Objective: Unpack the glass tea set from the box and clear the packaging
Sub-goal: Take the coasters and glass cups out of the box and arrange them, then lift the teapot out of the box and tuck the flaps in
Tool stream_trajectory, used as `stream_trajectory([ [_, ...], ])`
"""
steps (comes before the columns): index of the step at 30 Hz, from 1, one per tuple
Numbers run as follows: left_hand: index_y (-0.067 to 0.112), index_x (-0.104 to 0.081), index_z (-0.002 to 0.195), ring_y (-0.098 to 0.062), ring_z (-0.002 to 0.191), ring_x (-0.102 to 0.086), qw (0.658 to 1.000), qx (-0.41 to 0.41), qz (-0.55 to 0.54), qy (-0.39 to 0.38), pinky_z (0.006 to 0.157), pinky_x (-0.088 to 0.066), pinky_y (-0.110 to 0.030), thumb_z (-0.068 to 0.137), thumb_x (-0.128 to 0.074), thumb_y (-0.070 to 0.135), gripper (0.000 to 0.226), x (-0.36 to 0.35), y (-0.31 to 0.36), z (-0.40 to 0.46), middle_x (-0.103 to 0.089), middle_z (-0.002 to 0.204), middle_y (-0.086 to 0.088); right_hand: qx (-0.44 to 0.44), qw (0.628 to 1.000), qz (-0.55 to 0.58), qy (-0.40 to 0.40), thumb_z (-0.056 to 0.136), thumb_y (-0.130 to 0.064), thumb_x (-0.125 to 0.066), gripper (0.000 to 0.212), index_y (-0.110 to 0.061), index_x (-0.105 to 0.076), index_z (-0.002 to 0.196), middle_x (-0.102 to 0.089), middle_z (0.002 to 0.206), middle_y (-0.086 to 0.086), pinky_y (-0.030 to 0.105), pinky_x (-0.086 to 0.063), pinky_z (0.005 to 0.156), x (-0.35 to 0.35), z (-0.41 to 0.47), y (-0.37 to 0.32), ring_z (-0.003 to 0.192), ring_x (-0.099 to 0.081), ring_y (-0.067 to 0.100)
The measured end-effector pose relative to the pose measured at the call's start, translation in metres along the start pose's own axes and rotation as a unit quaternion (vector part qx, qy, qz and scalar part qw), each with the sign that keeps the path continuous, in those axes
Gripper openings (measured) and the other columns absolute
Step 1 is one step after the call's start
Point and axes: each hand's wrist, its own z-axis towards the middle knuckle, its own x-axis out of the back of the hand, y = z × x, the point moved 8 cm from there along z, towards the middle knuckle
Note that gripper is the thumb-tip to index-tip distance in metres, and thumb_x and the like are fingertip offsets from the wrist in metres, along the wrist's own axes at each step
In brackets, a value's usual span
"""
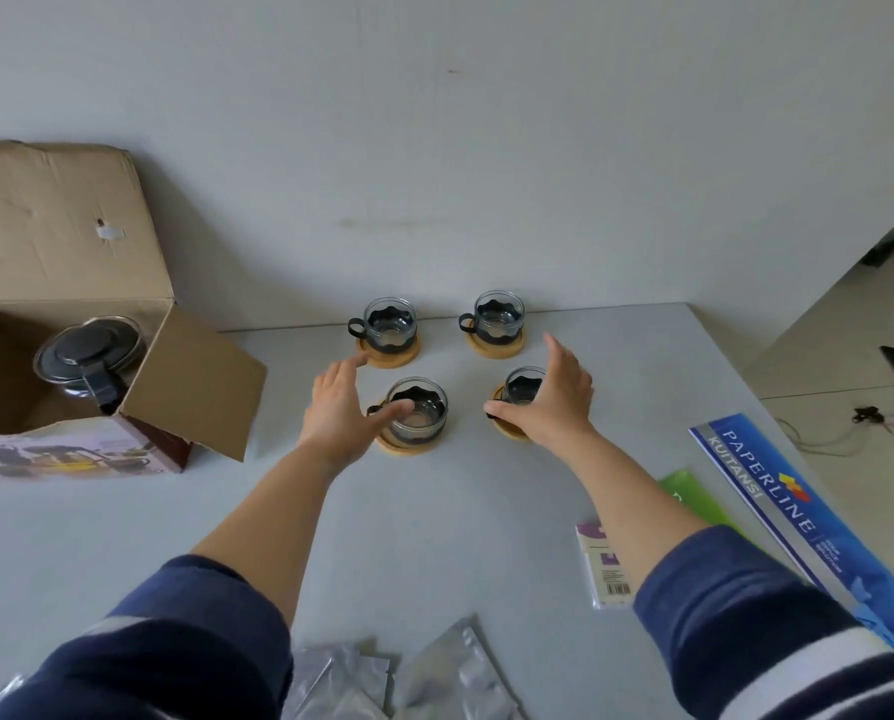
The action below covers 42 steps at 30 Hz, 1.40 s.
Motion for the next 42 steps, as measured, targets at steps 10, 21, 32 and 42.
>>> stream_trajectory([
  [10, 0.025, -0.043, 0.137, -0.023, 0.138, -0.028, 0.984, -0.009, 0.133, 0.116, 0.111, -0.027, -0.049, 0.090, -0.058, 0.037, 0.052, 0.175, -0.072, -0.013, -0.043, 0.144, 0.000, 0.119, 0.990, 0.001, -0.077, 0.081, -0.036, -0.068, 0.061, -0.023, -0.046, 0.136, -0.046, 0.140, 0.003, 0.044, -0.031, 0.111, -0.081, -0.043, -0.185, 0.134, -0.032, 0.027],
  [21, 0.013, -0.009, 0.152, -0.027, 0.149, -0.002, 0.955, 0.144, 0.239, 0.104, 0.120, -0.010, -0.048, 0.078, -0.046, 0.075, 0.104, 0.294, -0.235, -0.039, -0.007, 0.161, -0.004, 0.142, 0.984, 0.028, -0.104, 0.084, -0.032, -0.061, 0.041, -0.022, -0.052, 0.123, -0.068, 0.102, -0.003, 0.038, -0.052, 0.087, -0.198, -0.104, -0.351, 0.102, -0.063, 0.024],
  [32, 0.021, 0.002, 0.151, -0.026, 0.141, -0.028, 0.971, 0.168, 0.142, 0.092, 0.103, -0.043, -0.052, 0.070, -0.057, 0.075, 0.114, 0.279, -0.262, -0.042, -0.012, 0.157, -0.001, 0.003, 0.968, -0.195, -0.156, 0.090, -0.006, -0.055, 0.089, -0.009, 0.009, 0.152, -0.046, 0.140, 0.019, 0.034, -0.051, 0.088, -0.253, -0.108, -0.384, 0.118, -0.055, 0.031],
  [42, 0.022, 0.003, 0.151, -0.027, 0.140, -0.030, 0.967, 0.195, 0.143, 0.084, 0.103, -0.042, -0.053, 0.069, -0.059, 0.075, 0.115, 0.278, -0.264, -0.040, -0.013, 0.158, -0.001, -0.025, 0.987, -0.130, -0.090, 0.097, -0.009, -0.048, 0.041, -0.003, -0.040, 0.138, -0.057, 0.129, 0.014, 0.027, -0.048, 0.080, -0.235, -0.110, -0.375, 0.114, -0.059, 0.028],
])
